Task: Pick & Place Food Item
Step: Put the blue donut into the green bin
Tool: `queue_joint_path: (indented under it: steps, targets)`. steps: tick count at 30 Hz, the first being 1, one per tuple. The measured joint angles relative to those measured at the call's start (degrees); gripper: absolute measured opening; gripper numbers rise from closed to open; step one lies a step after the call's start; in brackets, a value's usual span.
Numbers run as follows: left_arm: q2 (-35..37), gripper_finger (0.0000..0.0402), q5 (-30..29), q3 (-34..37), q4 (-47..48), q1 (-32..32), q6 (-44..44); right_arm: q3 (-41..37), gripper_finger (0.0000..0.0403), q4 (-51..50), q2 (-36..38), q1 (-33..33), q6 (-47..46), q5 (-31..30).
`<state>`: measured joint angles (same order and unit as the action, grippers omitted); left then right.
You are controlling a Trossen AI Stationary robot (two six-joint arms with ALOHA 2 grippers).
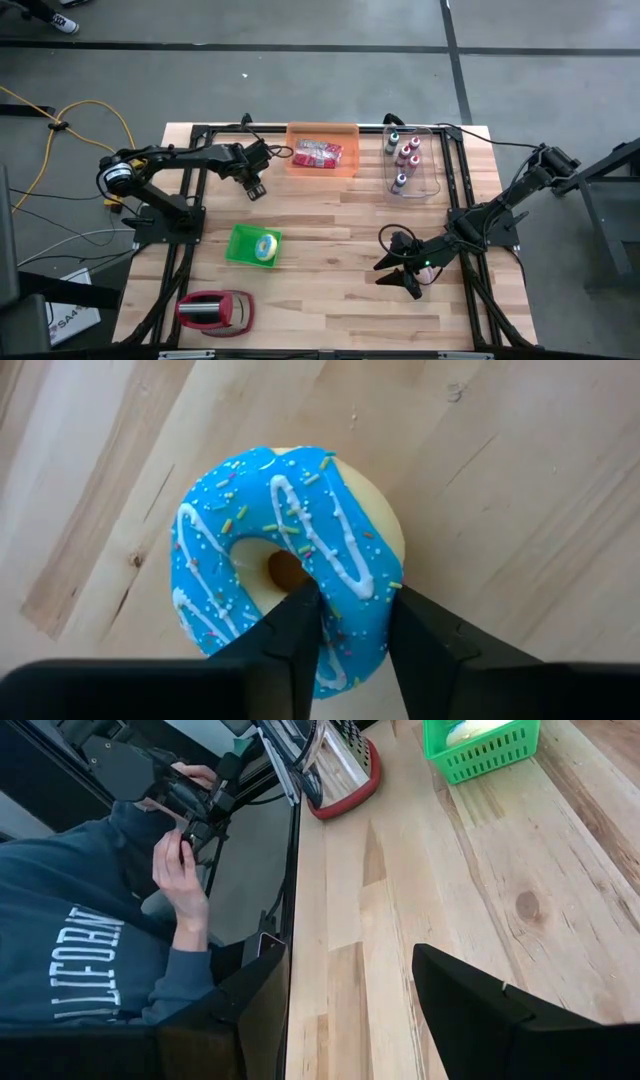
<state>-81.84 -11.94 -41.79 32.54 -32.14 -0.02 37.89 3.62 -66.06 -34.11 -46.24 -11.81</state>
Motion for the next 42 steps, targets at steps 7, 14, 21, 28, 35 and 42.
queue_joint_path:
  steps: [7,14,21,28,35,42]
  targets:
    - [0.04,0.0099,0.11,-0.17,0.01,0.0,-0.99,-0.01,0.0204,0.01,0.0,0.0,0.01,0.02]
    - [2.91,0.0099,0.64,-1.5,1.56,1.22,-2.37,-0.01,0.0204,0.0,0.0,-0.01,0.02,0.0]
    - [6.04,0.0099,2.27,-8.33,10.64,5.01,-11.19,0.0,0.0204,0.02,0.0,0.0,0.0,0.0]
    - [10.84,0.0099,10.59,-11.46,14.51,8.65,-24.27,-0.02,0.0204,0.01,0.0,-0.01,0.01,0.0]
    - [16.96,0.0099,12.12,-11.46,16.5,13.01,-33.81,-0.01,0.0204,0.02,0.0,0.0,0.0,0.0]
    - [20.12,0.0099,12.92,-11.46,19.01,22.55,-45.8,0.0,0.0204,0.0,0.0,-0.02,0.02,0.0]
